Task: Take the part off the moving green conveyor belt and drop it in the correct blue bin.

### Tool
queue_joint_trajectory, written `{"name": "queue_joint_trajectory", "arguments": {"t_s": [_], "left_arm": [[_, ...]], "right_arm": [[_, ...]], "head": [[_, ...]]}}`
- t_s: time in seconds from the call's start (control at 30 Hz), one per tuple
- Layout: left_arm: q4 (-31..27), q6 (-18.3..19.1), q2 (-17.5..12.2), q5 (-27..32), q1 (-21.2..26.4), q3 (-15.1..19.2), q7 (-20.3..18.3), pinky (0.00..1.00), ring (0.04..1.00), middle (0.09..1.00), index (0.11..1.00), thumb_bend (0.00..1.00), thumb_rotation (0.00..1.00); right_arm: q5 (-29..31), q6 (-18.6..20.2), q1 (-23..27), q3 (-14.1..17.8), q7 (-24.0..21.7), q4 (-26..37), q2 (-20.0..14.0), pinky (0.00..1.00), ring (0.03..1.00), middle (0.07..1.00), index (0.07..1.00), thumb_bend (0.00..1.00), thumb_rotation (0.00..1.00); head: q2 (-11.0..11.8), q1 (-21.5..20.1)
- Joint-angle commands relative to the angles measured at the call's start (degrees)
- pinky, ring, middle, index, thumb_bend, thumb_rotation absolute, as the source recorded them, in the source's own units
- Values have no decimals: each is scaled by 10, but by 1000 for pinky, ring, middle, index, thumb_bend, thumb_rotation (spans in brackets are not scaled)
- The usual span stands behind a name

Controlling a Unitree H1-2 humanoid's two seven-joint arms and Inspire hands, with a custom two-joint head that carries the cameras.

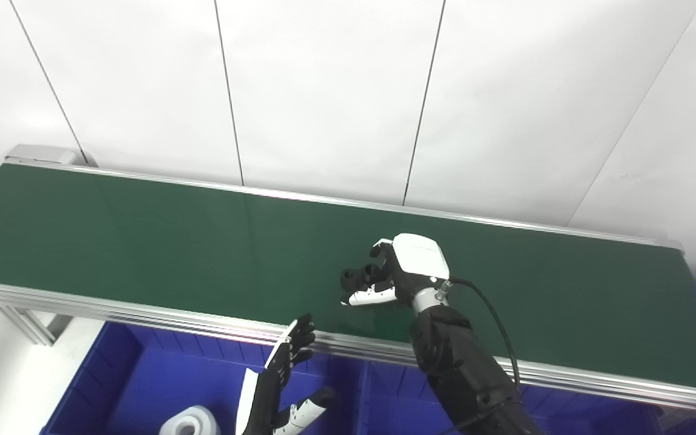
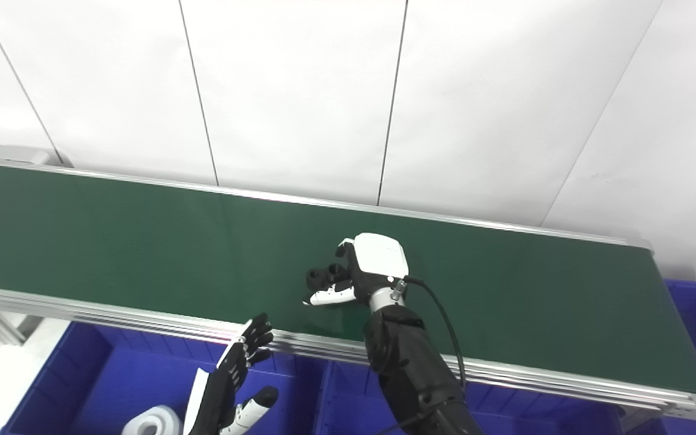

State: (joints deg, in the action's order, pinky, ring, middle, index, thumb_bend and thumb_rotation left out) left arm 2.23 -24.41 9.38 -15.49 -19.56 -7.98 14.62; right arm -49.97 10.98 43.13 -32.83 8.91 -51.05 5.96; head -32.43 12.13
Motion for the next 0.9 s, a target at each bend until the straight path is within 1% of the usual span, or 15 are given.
{"name": "queue_joint_trajectory", "arguments": {"t_s": [0.0,0.03,0.13,0.2,0.27,0.4,0.53,0.63,0.73,0.77,0.87], "left_arm": [[-21,-15,41,-9,-5,-24,8,772,832,849,841,813,790],[-23,-15,41,-6,-6,-25,6,778,832,846,841,811,786],[-32,-10,40,-4,-11,-26,4,785,833,846,845,810,793],[-34,-10,40,-5,-13,-26,5,781,833,843,849,804,804],[-36,-9,39,-5,-14,-26,4,784,835,840,856,794,818],[-37,-5,39,-10,-15,-24,6,792,837,829,861,790,841],[-34,-8,39,-26,-12,-23,15,784,825,814,863,747,869],[-34,-6,42,-37,-11,-23,21,783,813,802,863,728,886],[-32,-4,43,-35,-11,-24,23,809,813,791,868,711,900],[-31,-4,44,-34,-11,-24,24,823,813,785,870,707,904],[-29,-4,44,-35,-10,-25,27,839,814,777,873,699,915]], "right_arm": [[-15,-18,33,-23,23,-18,3,206,279,388,601,782,410],[-23,-18,35,-36,24,-31,-1,181,251,346,514,584,221],[-39,-19,36,-69,26,-52,-16,160,226,311,488,526,159],[-45,-15,34,-83,36,-58,-23,124,189,272,480,515,119],[-45,-9,33,-90,51,-66,-27,92,157,245,478,513,112],[-38,0,36,-90,70,-77,-28,70,134,222,477,515,113],[-25,-8,39,-82,79,-79,-30,67,128,219,479,514,114],[-7,-7,37,-66,77,-72,-30,80,142,234,481,511,120],[12,-8,32,-49,72,-57,-33,106,170,260,481,506,129],[19,-11,30,-42,72,-52,-34,121,187,283,482,505,134],[35,-19,22,-26,81,-33,-34,134,200,294,483,504,139]], "head": [[-1,-1],[-3,0],[-7,-1],[-8,-2],[-9,-4],[-10,-9],[-12,-13],[-12,-15],[-12,-15],[-13,-22],[-13,-25]]}}
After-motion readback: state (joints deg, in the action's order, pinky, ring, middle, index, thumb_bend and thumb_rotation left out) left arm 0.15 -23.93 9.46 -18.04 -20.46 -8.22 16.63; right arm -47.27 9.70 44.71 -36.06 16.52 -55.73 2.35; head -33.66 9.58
